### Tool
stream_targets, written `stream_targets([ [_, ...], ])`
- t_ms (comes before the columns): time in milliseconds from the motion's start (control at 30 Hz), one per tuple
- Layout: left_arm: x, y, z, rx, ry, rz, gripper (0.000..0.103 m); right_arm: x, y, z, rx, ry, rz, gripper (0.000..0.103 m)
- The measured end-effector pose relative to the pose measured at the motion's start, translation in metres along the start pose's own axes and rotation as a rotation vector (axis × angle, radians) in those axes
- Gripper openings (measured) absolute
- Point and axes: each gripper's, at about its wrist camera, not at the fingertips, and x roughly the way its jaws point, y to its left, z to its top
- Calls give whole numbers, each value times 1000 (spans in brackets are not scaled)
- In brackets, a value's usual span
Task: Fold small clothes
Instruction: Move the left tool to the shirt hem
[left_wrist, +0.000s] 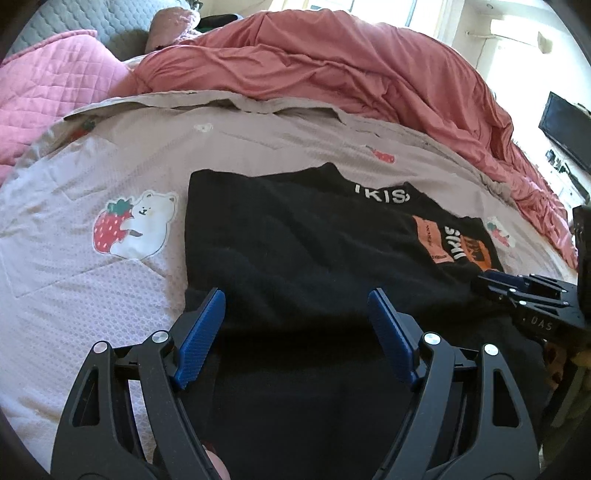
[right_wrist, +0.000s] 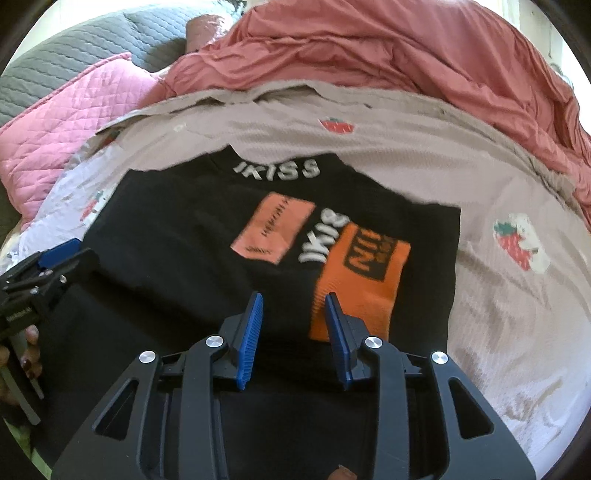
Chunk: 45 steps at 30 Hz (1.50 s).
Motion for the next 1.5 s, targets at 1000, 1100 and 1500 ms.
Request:
stream_targets([
  [1000,-25,31,6,-110,-34,8,88,-13,-6,-12,66,-4,44,48],
  [1100,-30,38,5,-129,-41,14,92,-17,-7,-13,73,-9,46,48],
  [1500,-46,40,-3,-108,-67,60,93,-39,-16,-13,99,-39,49,48],
])
